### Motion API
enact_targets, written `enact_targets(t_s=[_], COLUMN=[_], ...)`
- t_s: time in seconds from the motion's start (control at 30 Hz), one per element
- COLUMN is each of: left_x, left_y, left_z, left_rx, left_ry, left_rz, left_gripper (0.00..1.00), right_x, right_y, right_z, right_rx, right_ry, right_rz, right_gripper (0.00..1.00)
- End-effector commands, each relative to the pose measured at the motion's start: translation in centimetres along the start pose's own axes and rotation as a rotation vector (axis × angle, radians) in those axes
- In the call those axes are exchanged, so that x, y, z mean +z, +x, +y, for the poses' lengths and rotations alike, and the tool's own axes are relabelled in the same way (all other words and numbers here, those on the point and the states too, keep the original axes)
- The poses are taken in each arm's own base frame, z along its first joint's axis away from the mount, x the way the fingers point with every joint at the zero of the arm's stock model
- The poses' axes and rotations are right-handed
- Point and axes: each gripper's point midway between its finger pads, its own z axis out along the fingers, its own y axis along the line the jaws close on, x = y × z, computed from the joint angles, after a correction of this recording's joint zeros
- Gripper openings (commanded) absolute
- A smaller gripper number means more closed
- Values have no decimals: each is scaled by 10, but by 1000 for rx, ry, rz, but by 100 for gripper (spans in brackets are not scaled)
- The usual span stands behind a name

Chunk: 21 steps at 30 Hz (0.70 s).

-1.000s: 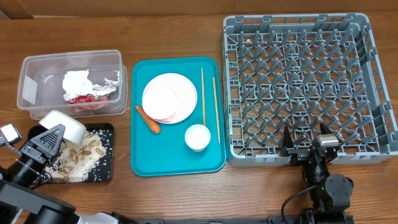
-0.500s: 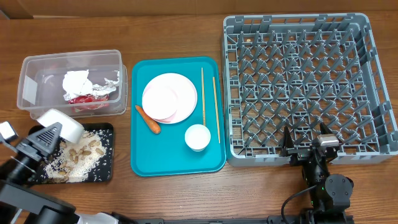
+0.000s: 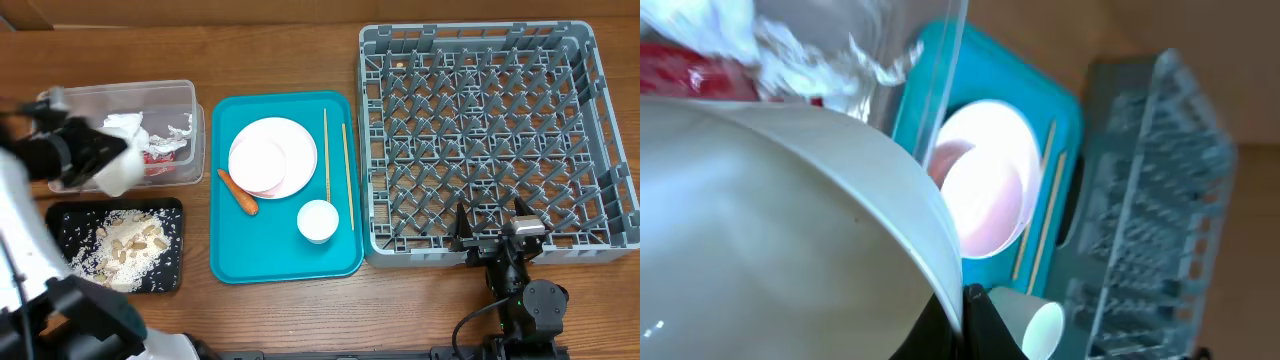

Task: Sort waste into correct bins and load items into the dishwasher
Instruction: 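Carry the emptied bowl right back onto the teal tray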

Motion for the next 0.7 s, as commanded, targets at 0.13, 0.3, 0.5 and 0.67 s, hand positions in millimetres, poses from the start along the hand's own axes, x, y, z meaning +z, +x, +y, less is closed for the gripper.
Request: enact_targets(t_s=[0.13,0.3,0.5,0.67], left_x=[56,85,109,137], left_y=[47,94,146,193], left_z=[-39,-65,-76,-68], left_rx=[144,300,336,366], left_ry=[-427,-516,-552,-584], left_rz=[143,251,359,440], left_gripper=[4,4,4,4], right_x=[0,0,0,0], right_y=[2,2,2,2], right_z=[0,0,0,0], right_rx=[-11,-11,-11,-11], right_ry=[2,2,2,2], right_rz=[-1,-2,-1,-1], right_gripper=[100,100,100,100])
